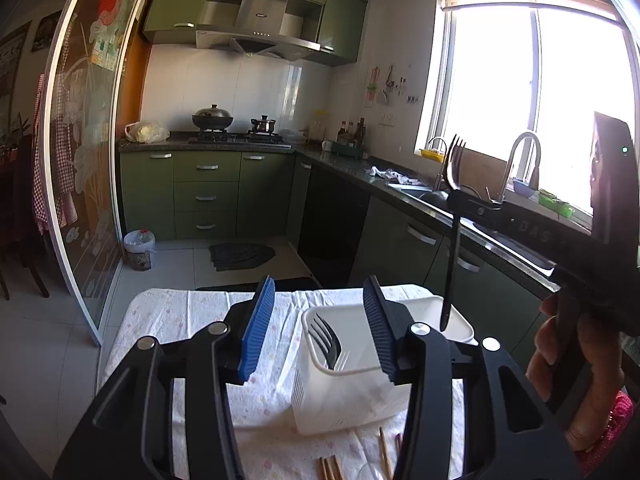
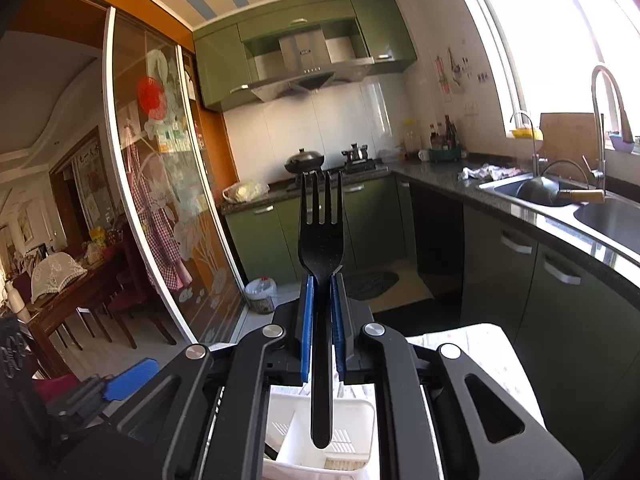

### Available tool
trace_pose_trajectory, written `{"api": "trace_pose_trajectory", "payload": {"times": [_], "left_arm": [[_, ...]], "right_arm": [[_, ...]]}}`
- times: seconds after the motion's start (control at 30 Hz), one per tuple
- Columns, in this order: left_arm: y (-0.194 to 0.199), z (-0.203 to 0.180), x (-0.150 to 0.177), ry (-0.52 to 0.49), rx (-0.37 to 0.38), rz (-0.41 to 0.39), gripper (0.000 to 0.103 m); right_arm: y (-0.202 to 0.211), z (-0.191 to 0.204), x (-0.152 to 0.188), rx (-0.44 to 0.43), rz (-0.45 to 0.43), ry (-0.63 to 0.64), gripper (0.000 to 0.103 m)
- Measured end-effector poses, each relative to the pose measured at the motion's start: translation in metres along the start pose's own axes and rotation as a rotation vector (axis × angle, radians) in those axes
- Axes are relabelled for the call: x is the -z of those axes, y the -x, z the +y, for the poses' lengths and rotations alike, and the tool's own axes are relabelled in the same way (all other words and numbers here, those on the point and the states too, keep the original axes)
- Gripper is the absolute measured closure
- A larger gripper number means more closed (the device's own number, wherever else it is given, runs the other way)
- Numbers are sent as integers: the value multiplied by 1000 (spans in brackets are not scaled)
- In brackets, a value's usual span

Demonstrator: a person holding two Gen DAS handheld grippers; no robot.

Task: Organize utensils
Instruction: 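Carry the forks over the white basket and open both tools to drop them, then grasp the clear plastic spoon with the left tool while the right tool grasps the white spoon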

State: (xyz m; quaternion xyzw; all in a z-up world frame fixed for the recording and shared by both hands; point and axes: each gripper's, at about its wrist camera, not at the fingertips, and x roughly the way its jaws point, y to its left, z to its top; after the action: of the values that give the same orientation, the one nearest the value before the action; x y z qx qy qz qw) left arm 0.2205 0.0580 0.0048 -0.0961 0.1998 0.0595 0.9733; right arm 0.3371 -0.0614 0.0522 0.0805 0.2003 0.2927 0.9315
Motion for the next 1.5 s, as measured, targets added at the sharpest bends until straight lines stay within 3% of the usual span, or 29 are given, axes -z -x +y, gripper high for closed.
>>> {"api": "trace_pose_trajectory", "payload": {"times": [0.2, 0.3, 0.47, 0.6, 0.8, 0.97, 1.03, 1.1, 1.17, 1.27, 1.5], "left_arm": [[6, 3, 20, 2, 3, 170, 58], [4, -3, 38, -16, 5, 269, 55], [-9, -10, 71, 24, 70, 495, 55], [-25, -27, 100, 58, 129, 641, 55], [-46, -34, 134, 141, 144, 815, 56], [-51, -37, 145, 157, 135, 850, 56], [-54, -39, 147, 156, 124, 855, 62], [-58, -42, 148, 140, 103, 856, 76], [-61, -43, 149, 123, 79, 859, 80], [-63, -42, 151, 115, 65, 871, 80], [-68, -52, 156, 71, 54, 875, 83]], "right_arm": [[-23, -9, 33, 12, 110, 25, 92], [-16, -7, 48, 31, 124, 77, 75], [23, -10, 59, 20, 103, 85, 72], [55, -19, 75, -28, 156, 39, 72], [87, -41, 107, -71, 237, -20, 72], [98, -55, 114, -82, 261, -54, 72], [100, -58, 114, -90, 260, -67, 72], [103, -59, 115, -98, 260, -72, 72], [106, -59, 113, -107, 259, -74, 72], [110, -58, 110, -110, 254, -70, 65], [110, -58, 111, -90, 288, -62, 65]]}}
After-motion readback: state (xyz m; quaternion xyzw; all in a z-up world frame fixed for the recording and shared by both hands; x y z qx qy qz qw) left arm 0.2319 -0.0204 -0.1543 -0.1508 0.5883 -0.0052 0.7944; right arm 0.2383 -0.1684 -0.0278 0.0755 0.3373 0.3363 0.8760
